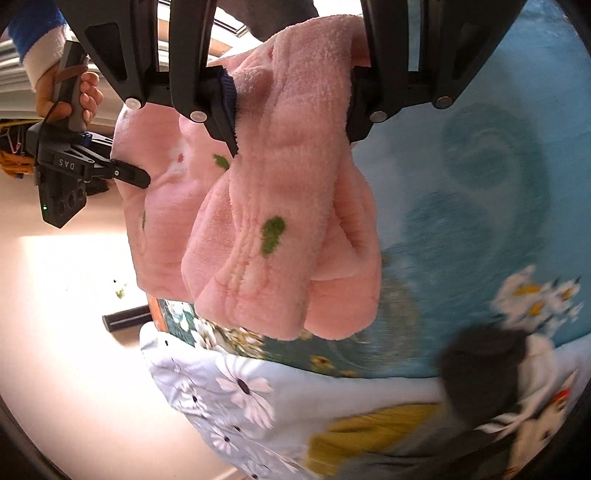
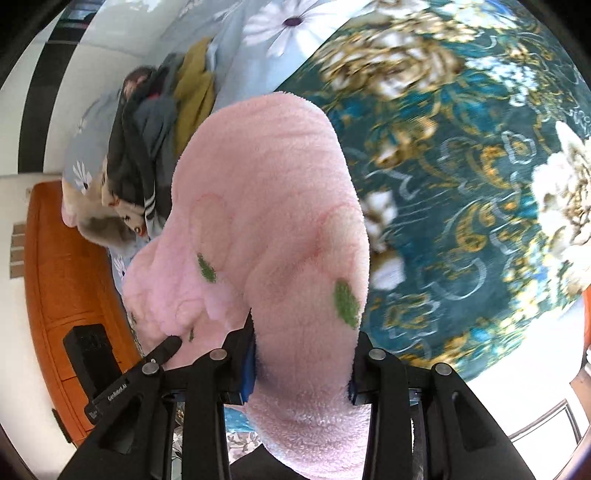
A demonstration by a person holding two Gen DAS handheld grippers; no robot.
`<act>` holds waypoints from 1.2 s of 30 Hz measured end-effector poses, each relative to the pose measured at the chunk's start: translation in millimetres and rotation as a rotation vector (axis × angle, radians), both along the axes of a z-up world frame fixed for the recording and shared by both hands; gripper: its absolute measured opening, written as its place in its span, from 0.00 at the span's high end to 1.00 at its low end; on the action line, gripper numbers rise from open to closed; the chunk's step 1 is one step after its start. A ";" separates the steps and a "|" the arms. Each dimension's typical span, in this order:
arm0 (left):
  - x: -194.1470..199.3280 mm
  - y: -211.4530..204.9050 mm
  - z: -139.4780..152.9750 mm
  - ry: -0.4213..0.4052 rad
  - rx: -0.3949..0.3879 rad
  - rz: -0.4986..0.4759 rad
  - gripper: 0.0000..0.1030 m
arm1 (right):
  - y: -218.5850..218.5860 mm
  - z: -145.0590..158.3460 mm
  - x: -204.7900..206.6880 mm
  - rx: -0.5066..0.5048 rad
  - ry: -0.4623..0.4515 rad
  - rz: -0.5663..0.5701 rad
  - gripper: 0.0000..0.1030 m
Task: Fold clothes
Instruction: 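Carry the folded pink garment with both grippers toward the pillow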
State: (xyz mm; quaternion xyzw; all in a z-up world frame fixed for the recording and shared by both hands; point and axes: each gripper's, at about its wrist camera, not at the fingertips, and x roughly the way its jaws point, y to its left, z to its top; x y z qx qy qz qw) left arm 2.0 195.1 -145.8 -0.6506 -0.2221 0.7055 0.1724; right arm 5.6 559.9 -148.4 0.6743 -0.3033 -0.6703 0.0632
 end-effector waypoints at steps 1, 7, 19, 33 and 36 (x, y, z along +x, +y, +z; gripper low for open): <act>-6.6 18.0 -2.6 0.001 -0.010 -0.007 0.55 | 13.6 -1.4 -3.3 -0.006 0.003 0.000 0.64; -54.1 129.4 -26.2 -0.046 -0.050 0.008 0.55 | 119.2 -17.2 -45.5 -0.057 0.017 0.042 0.64; -154.4 277.9 -60.7 -0.148 -0.088 0.000 0.55 | 291.9 -31.5 -152.7 -0.078 0.042 0.115 0.64; -268.5 345.3 -93.5 -0.173 -0.060 0.065 0.53 | 375.0 -67.1 -277.5 -0.094 0.052 0.122 0.64; -285.4 354.1 -98.4 -0.156 -0.056 0.070 0.53 | 382.2 -69.8 -297.1 -0.085 0.063 0.140 0.64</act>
